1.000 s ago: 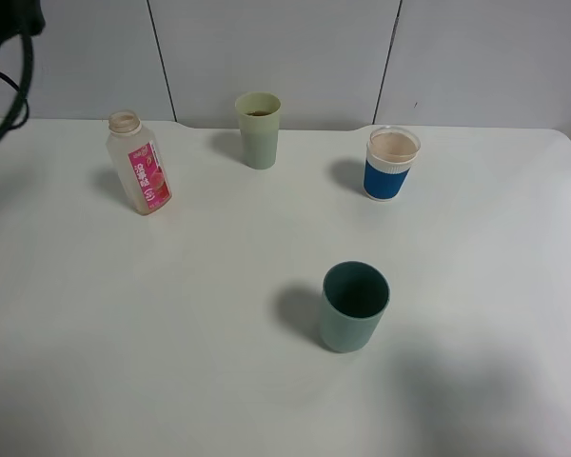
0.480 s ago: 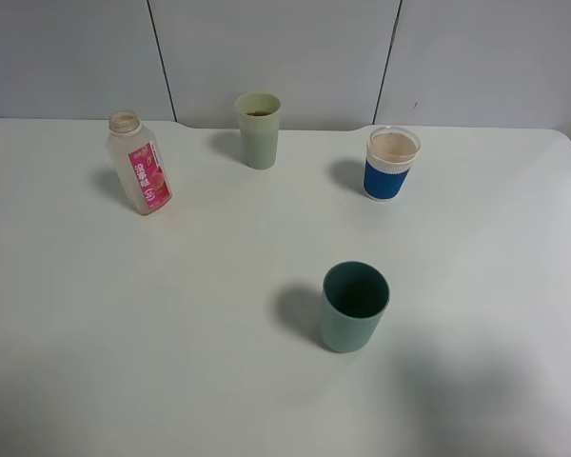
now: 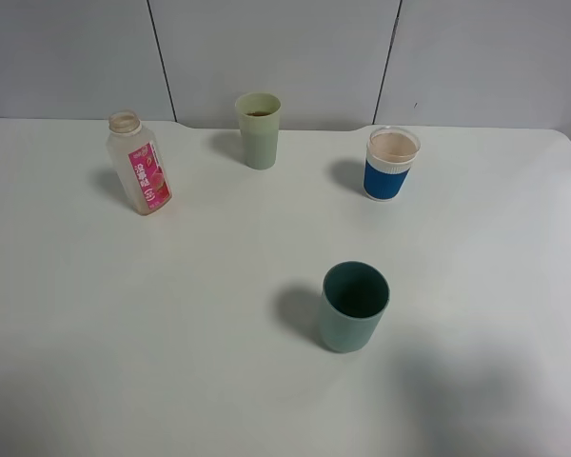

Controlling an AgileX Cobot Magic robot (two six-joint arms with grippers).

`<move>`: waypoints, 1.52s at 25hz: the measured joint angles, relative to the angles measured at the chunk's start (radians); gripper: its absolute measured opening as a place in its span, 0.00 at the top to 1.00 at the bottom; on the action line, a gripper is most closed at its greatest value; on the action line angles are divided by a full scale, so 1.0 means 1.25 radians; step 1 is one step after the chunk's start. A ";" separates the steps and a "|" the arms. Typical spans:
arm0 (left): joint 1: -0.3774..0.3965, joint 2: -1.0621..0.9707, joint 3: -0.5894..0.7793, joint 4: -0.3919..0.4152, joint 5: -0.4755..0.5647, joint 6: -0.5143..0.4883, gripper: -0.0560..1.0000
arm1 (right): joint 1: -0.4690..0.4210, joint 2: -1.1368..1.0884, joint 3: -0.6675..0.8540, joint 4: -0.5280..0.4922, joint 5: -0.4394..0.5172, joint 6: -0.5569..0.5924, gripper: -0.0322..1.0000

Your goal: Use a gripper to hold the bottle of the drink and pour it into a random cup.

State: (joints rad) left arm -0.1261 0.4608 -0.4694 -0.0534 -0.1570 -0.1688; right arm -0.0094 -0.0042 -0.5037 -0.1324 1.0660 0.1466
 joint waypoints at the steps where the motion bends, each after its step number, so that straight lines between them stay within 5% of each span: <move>1: 0.000 -0.022 0.000 0.002 0.033 0.000 0.17 | 0.000 0.000 0.000 0.000 0.000 0.000 0.00; 14: 0.000 -0.232 -0.081 0.095 0.547 0.000 0.17 | 0.000 0.000 0.000 0.000 0.000 0.000 0.00; 22: 0.000 -0.351 -0.103 0.109 0.796 -0.010 0.17 | 0.000 0.000 0.000 0.000 0.000 0.000 0.00; 30: 0.054 -0.372 -0.117 0.093 0.906 -0.020 0.17 | 0.000 0.000 0.000 0.000 0.000 0.000 0.00; 38: 0.126 -0.372 -0.076 0.022 0.917 0.127 0.17 | 0.000 0.000 0.000 0.000 0.000 0.000 0.00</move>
State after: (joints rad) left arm 0.0318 -0.0037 -0.5647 -0.0261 0.9887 -0.0096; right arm -0.0094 -0.0042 -0.5037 -0.1324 1.0660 0.1466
